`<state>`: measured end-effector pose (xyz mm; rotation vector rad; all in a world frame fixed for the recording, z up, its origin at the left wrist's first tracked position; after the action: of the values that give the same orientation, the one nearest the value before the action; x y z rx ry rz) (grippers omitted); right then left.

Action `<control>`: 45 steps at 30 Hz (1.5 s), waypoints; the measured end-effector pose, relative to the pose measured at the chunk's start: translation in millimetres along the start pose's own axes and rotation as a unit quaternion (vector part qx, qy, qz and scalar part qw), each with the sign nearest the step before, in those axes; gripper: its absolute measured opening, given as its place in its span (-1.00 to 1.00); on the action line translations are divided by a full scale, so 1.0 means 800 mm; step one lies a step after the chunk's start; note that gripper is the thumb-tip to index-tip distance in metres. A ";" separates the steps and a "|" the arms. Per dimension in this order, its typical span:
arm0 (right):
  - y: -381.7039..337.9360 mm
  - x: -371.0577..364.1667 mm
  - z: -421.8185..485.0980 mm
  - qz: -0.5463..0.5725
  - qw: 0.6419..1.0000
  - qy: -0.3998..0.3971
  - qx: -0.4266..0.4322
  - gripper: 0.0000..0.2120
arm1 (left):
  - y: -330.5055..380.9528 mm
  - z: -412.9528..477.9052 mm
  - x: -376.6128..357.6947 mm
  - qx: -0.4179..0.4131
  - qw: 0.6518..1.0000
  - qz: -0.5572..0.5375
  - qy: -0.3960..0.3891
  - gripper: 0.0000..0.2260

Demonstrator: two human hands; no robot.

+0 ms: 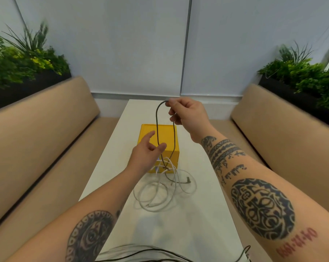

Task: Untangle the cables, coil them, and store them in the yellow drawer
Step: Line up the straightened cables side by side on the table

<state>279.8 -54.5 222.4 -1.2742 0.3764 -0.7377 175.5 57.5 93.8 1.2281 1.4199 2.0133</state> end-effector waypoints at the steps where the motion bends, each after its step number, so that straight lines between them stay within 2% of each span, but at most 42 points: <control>1: -0.002 -0.003 -0.001 -0.005 1.000 -0.009 0.008 -0.83 | 0.007 0.006 -0.006 0.005 1.000 0.018 -0.023 -0.88; 7: -0.016 0.015 -0.009 0.017 0.998 -0.012 0.059 -0.84 | -0.003 0.035 0.000 0.058 0.998 -0.007 -0.026 -0.76; 11: -0.022 0.015 -0.014 0.053 0.994 -0.061 0.079 -0.84 | 0.005 0.037 -0.008 0.057 0.995 0.038 -0.067 -0.60; 15: -0.038 -0.001 -0.016 0.148 0.978 -0.120 0.091 -0.82 | 0.010 0.032 -0.028 0.060 0.989 0.082 -0.104 -0.64; 18: -0.050 -0.001 -0.019 0.201 0.964 -0.138 0.103 -0.84 | 0.007 0.029 -0.027 0.063 0.994 0.043 -0.082 -0.74; 20: -0.050 0.005 -0.021 0.227 0.959 -0.135 0.101 -0.85 | 0.017 0.028 -0.019 0.041 0.998 0.000 -0.054 -0.73; 22: -0.042 0.017 -0.022 0.229 0.961 -0.119 0.095 -0.80 | 0.025 0.031 -0.004 0.020 0.999 -0.048 -0.004 -0.73; 27: 0.017 0.044 -0.036 0.093 0.994 -0.053 0.016 -0.57 | 0.053 0.045 0.038 -0.001 0.992 -0.093 0.084 -0.81; 30: 0.074 0.053 -0.051 0.010 0.997 -0.041 -0.060 -0.59 | 0.074 0.050 0.045 -0.016 0.988 -0.139 0.071 -0.85; 34: 0.128 0.065 -0.070 0.002 0.994 0.013 -0.110 -0.58 | 0.089 0.053 0.042 -0.050 0.996 -0.069 0.042 -0.87; 37: 0.145 0.073 -0.078 0.032 0.991 0.059 -0.117 -0.60 | 0.098 0.053 0.037 -0.070 0.997 -0.027 0.000 -0.67; 39: 0.153 0.081 -0.081 0.086 0.985 0.098 -0.112 -0.63 | 0.106 0.054 0.034 -0.073 0.997 -0.005 -0.028 -0.63; 43: 0.150 0.092 -0.079 0.252 0.949 0.169 -0.082 -0.68 | 0.095 0.056 0.032 -0.065 0.988 0.120 -0.073 -0.90; 45: 0.141 0.102 -0.076 0.312 0.929 0.188 -0.062 -0.70 | 0.066 0.051 0.033 -0.050 0.979 0.177 -0.093 -0.89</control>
<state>332.7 -141.8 110.0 -1.0331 1.0999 -0.4049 203.6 77.8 156.5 1.6693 1.0574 2.0926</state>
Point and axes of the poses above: each hand's wrist, its own z-axis towards the middle knuckle, its own x-axis out of the back of the hand, y = z × x, the point moved 8 cm from there along z, towards the middle knuckle, and after that the axes turned 7 degrees about -y, right-handed, at the moved point
